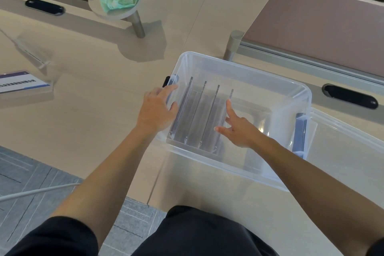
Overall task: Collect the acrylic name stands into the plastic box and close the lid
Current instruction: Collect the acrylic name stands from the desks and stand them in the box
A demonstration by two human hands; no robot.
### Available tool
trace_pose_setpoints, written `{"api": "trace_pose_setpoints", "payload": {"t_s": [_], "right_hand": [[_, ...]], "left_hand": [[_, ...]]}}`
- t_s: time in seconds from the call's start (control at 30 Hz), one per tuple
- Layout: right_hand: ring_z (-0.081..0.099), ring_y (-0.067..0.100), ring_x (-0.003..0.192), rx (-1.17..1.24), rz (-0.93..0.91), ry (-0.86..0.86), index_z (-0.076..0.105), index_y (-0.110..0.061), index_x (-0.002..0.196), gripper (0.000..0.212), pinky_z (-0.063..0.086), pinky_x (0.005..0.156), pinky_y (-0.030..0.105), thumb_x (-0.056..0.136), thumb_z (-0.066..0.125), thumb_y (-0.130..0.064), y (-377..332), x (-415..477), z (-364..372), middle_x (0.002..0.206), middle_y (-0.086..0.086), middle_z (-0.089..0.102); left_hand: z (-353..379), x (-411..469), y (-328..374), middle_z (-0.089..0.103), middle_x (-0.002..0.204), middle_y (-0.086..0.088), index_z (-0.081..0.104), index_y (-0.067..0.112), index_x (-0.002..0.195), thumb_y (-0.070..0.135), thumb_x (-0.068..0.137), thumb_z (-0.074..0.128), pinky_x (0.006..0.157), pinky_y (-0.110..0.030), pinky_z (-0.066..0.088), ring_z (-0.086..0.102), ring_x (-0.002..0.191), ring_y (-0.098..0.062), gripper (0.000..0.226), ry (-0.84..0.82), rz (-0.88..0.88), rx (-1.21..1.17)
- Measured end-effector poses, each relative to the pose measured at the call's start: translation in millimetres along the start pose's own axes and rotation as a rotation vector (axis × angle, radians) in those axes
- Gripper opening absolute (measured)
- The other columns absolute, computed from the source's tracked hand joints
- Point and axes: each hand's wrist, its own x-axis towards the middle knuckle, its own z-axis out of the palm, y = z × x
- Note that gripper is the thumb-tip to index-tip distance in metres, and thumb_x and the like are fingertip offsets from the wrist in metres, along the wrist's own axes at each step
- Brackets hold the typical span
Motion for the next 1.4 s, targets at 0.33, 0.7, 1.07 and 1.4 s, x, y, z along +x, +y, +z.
{"api": "trace_pose_setpoints", "payload": {"t_s": [0.33,0.7,1.07,1.4], "right_hand": [[0.049,0.032,0.135,0.039,0.021,0.039,-0.027,-0.038,0.150,0.090,0.034,0.114,0.046,0.097,0.045,-0.052,-5,-8,8,0.161,0.002,0.028],[0.045,0.033,0.137,0.063,0.128,0.124,-0.015,-0.038,0.154,0.082,0.036,0.111,0.043,0.099,0.045,-0.049,-18,-40,13,0.156,0.009,0.039],[0.066,0.037,0.105,0.571,0.192,0.114,0.010,-0.035,0.157,0.072,0.059,0.087,0.043,0.099,0.051,-0.022,-12,-12,26,0.149,0.010,0.042],[0.069,0.039,0.095,0.741,0.156,0.091,0.012,-0.036,0.156,0.065,0.057,0.065,0.030,0.102,0.045,-0.024,-1,-2,35,0.155,0.020,0.032]], "left_hand": [[-2,-1,2,0.055,0.122,-0.007,0.048,0.032,0.138,0.025,0.091,0.055,0.101,-0.038,0.036,0.040,0.116,-0.032,0.048,-0.023,-0.018,-0.022],[-18,-26,-7,0.050,0.124,-0.008,0.041,0.029,0.142,0.034,0.090,0.055,0.101,-0.043,0.036,0.039,0.121,-0.032,0.054,-0.079,-0.054,-0.133],[-16,-60,-1,0.052,0.124,0.001,0.035,0.025,0.144,0.042,0.085,0.058,0.105,-0.047,0.039,0.043,0.122,-0.031,0.065,-0.090,-0.196,-0.187],[2,-58,-1,0.045,0.102,0.007,0.023,0.013,0.151,0.047,0.087,0.059,0.110,-0.041,0.023,0.048,0.112,-0.023,0.081,-0.015,-0.090,-0.014]]}}
